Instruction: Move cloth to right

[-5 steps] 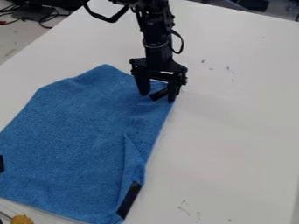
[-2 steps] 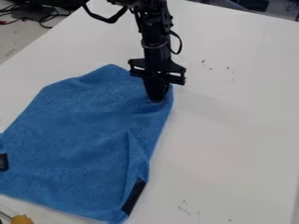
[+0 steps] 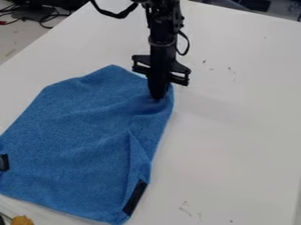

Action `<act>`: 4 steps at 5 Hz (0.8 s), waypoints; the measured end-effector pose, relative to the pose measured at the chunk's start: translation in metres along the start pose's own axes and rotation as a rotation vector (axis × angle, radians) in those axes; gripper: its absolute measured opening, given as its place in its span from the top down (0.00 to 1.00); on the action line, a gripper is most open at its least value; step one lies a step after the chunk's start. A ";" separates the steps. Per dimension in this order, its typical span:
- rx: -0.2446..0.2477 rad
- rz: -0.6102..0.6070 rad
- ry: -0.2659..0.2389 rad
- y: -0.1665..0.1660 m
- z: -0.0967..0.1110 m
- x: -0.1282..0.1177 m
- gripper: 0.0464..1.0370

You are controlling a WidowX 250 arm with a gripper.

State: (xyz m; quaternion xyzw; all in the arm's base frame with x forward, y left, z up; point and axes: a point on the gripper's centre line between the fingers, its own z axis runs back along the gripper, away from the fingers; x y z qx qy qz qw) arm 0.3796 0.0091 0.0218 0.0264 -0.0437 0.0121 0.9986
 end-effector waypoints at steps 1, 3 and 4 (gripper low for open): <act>0.058 -0.054 -0.043 -0.023 0.017 0.008 0.97; 0.063 -0.110 -0.111 -0.073 0.022 0.010 0.97; 0.071 -0.097 -0.133 -0.090 0.021 0.007 0.95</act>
